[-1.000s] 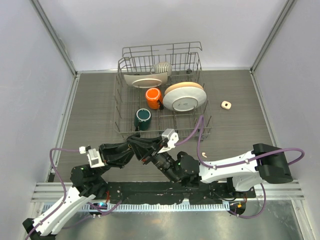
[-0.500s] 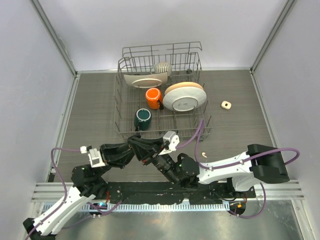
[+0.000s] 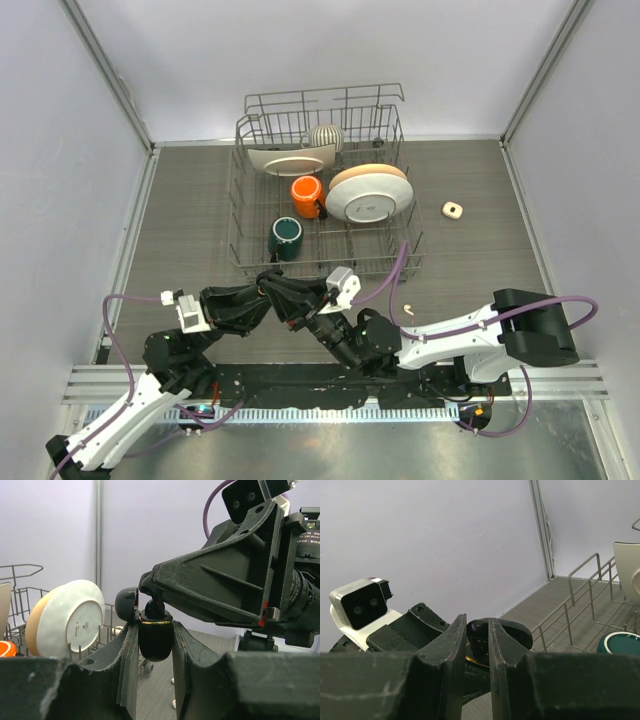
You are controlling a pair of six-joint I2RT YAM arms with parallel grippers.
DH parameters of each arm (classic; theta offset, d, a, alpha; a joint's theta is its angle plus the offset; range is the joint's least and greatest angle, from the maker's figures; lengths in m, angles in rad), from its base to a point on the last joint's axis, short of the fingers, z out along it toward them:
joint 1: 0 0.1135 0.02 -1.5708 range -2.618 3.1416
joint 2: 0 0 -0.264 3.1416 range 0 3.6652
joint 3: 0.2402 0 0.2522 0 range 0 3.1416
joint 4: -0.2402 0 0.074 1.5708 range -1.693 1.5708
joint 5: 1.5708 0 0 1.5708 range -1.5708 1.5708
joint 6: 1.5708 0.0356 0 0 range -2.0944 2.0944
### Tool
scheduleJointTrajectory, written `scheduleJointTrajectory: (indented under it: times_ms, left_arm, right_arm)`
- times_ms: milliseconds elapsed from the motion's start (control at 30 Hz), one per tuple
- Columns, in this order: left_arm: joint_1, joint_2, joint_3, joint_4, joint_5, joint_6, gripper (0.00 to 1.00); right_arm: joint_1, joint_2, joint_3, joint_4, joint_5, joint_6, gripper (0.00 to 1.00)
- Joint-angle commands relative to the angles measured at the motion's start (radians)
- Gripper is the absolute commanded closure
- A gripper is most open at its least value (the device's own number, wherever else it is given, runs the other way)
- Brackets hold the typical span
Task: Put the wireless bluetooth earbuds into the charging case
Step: Place the earbud in the charging case.
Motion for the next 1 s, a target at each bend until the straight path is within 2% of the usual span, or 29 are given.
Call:
scheduleJointTrajectory:
  times_ms: [0, 967]
  left_arm:
    - [-0.004, -0.027, -0.112, 0.163, -0.049, -0.006, 1.0]
    - [-0.002, -0.048, -0.112, 0.123, -0.079, 0.006, 1.0]
  right_arm:
    - [0.016, 0.01, -0.025, -0.051, 0.035, -0.059, 0.99]
    - [0.082, -0.107, -0.056, -0.118, 0.059, -0.097, 0.99]
